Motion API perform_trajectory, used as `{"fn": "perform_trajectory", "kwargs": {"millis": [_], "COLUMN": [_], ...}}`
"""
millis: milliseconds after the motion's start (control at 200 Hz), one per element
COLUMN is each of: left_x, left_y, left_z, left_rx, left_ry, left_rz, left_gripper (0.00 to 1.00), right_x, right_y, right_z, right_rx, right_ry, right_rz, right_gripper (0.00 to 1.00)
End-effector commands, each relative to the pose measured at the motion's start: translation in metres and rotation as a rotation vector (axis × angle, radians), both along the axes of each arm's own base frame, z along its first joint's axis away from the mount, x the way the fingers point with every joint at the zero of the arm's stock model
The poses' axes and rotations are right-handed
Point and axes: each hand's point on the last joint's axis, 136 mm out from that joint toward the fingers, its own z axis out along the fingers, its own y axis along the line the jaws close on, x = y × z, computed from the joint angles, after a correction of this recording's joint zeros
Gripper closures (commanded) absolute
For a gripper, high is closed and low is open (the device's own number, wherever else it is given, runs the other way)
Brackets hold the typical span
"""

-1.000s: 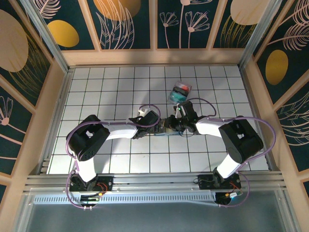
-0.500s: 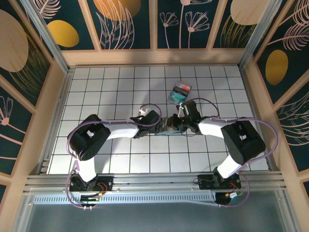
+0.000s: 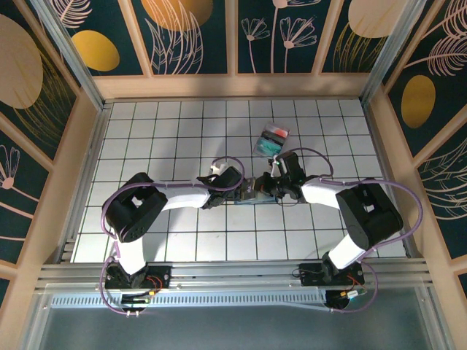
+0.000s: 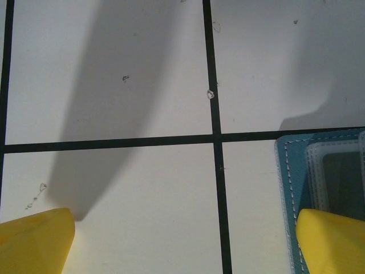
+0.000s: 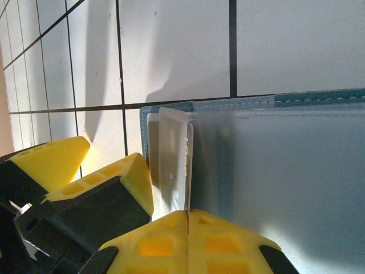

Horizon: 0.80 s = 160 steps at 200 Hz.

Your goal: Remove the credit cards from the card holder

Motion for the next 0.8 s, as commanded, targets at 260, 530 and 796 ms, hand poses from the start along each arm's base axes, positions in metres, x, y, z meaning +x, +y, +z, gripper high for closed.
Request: {"fn": "perform_trajectory", "kwargs": {"millis": [260,530,796], "left_x": [-0.008,-0.002,0.013], "left_y": [0.006,0.004,-0.018], "left_z": [-0.014,0.001,0.031], "left_rx": [0.061,0.048,-0.021], "left_ry": [0.049,0.013,-0.057], "left_rz": [0.000,0.002,-0.053], "left_gripper": [0.01,0.01,0.01], "right_x": [0.005,0.005,0.006], "right_y": [-0.005,-0.008,-0.006], "right_z": [0.005,0.003,0.006], "right_rx": [-0.018,-0.030,-0.025], "right_ry": [-0.021,-0.016,-0.018], "right_rz": [-0.018,-0.019,-0.017], "right_gripper": [0.92,0.93,0.93]}}
